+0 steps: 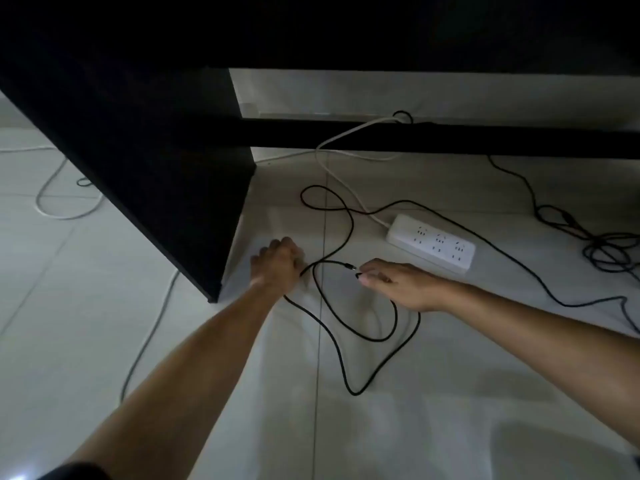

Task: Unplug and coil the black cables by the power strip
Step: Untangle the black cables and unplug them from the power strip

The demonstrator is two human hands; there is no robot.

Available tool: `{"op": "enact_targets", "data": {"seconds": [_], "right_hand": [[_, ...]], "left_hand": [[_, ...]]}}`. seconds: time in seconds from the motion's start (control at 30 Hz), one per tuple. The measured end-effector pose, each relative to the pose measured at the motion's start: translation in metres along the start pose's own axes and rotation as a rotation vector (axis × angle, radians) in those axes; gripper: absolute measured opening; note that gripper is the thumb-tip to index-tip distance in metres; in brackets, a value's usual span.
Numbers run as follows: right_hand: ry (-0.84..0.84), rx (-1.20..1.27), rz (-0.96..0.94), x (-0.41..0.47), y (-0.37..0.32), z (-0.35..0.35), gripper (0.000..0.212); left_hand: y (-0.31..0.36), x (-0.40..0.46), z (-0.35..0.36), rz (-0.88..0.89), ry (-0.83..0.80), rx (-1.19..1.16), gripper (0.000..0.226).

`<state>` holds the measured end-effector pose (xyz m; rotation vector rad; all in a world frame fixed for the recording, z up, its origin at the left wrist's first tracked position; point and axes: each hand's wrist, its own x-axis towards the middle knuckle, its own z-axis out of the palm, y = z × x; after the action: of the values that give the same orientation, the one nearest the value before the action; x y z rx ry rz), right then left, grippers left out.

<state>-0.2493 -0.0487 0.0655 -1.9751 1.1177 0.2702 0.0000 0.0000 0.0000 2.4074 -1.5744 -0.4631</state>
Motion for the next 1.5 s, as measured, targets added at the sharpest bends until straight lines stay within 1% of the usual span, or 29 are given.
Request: {"op": "enact_targets", "data": {"seconds": [0.1,0.17,0.23,0.3,0.43,0.47,0.53,0.6,0.67,0.73,0.8,0.9,0.97,1.03,1.1,1.17,1.2,1.33,1.43,1.5], "right_hand": [[-0.025,0.022,0.021,0.010,-0.002,0.000,0.052],[-0.043,0.034,0.030,0.015,-0.003,0.000,0.052],[-0.045,0.046,0.026,0.021,-0.005,0.002,0.053],[-0.042,0.042,0.011,0.028,-0.006,0.003,0.055],[-0.033,0.058,-0.016,0.037,-0.012,0.006,0.053],[-0.029,0.063,-0.022,0.038,-0.014,0.006,0.051],[-0.011,0.078,-0.041,0.043,-0.018,0.006,0.047],[0.035,0.101,-0.064,0.048,-0.022,0.005,0.041],[0.093,0.125,-0.099,0.050,-0.028,0.002,0.032],[0.169,0.141,-0.119,0.052,-0.033,-0.004,0.026],[0.267,0.179,-0.133,0.050,-0.034,-0.012,0.028],[0.351,0.247,-0.167,0.050,-0.040,-0.021,0.031],[0.406,0.312,-0.184,0.043,-0.035,-0.029,0.029],[0.454,0.384,-0.183,0.032,-0.027,-0.040,0.023],[0.486,0.431,-0.163,0.020,-0.016,-0.049,0.015],[0.519,0.472,-0.130,0.008,-0.003,-0.054,0.013],[0.520,0.498,-0.105,0.003,0.004,-0.056,0.012],[0.551,0.658,0.011,-0.016,0.032,-0.064,0.010],[0.553,0.810,0.033,-0.026,0.043,-0.076,0.006],[0.561,0.848,0.022,-0.031,0.049,-0.083,0.005]], "left_hand": [[-0.023,0.006,-0.002,-0.095,-0.037,-0.066,0.020],[-0.038,0.009,0.002,-0.078,-0.110,-0.024,0.024],[-0.046,0.011,0.008,-0.064,-0.143,-0.028,0.029],[-0.049,0.012,0.010,-0.069,-0.122,-0.081,0.030],[-0.049,0.015,0.010,-0.082,-0.091,-0.156,0.022],[-0.050,0.017,0.011,-0.095,-0.094,-0.198,0.019],[-0.043,0.016,0.010,-0.150,-0.092,-0.384,0.015],[-0.028,0.015,0.005,-0.135,-0.064,-0.533,0.014],[-0.010,0.012,-0.004,-0.093,-0.036,-0.622,0.013],[0.011,0.013,-0.013,-0.046,-0.028,-0.690,0.017],[0.034,0.012,-0.022,0.016,-0.073,-0.758,0.020],[0.054,0.010,-0.033,0.111,-0.122,-0.840,0.016],[0.072,0.009,-0.039,0.175,-0.141,-0.894,0.017],[0.091,0.009,-0.040,0.197,-0.173,-0.923,0.017],[0.107,0.009,-0.036,0.182,-0.194,-0.971,0.014],[0.123,0.009,-0.030,0.188,-0.205,-1.019,0.008],[0.131,0.009,-0.027,0.207,-0.206,-1.016,0.006],[0.158,0.009,-0.015,0.226,-0.240,-0.947,0.010],[0.175,0.010,-0.005,0.263,-0.266,-0.877,0.012],[0.187,0.010,-0.003,0.280,-0.266,-0.868,0.015]]}}
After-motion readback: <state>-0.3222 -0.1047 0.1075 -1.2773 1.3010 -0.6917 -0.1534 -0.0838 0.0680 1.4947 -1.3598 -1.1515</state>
